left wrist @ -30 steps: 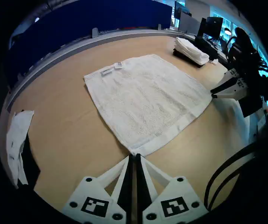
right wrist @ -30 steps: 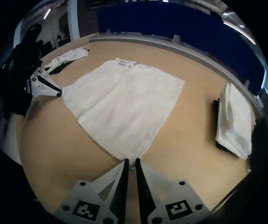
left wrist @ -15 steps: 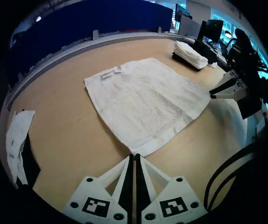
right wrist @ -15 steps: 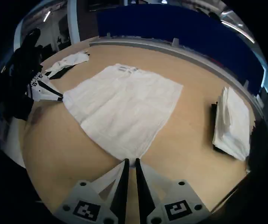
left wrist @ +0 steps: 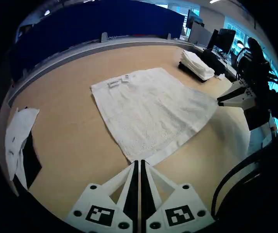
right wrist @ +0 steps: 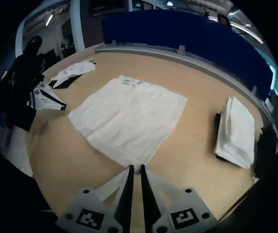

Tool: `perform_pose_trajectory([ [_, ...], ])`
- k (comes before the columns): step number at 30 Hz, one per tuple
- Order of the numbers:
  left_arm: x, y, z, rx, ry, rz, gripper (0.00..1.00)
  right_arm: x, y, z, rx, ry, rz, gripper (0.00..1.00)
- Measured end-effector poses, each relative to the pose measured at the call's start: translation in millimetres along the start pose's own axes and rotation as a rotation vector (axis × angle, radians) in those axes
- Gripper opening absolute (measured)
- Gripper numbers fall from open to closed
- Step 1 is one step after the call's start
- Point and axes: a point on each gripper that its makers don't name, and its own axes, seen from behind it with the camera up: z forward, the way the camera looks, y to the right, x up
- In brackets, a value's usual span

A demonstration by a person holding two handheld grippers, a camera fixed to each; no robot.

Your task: Fold towel

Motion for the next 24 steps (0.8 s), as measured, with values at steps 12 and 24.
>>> perform_pose_trajectory([
  [12,-8,0.5,-3.7,0.025,-0.010,-0.002,0.11,0,-3,-5.2,0.008,0.004,0.004,0.13],
  [24,-24,7.1,15.3,-0.016,-0.069,0.000,0.50,2,-3,-3.4,0.019,0.007,-0.006,0.13],
])
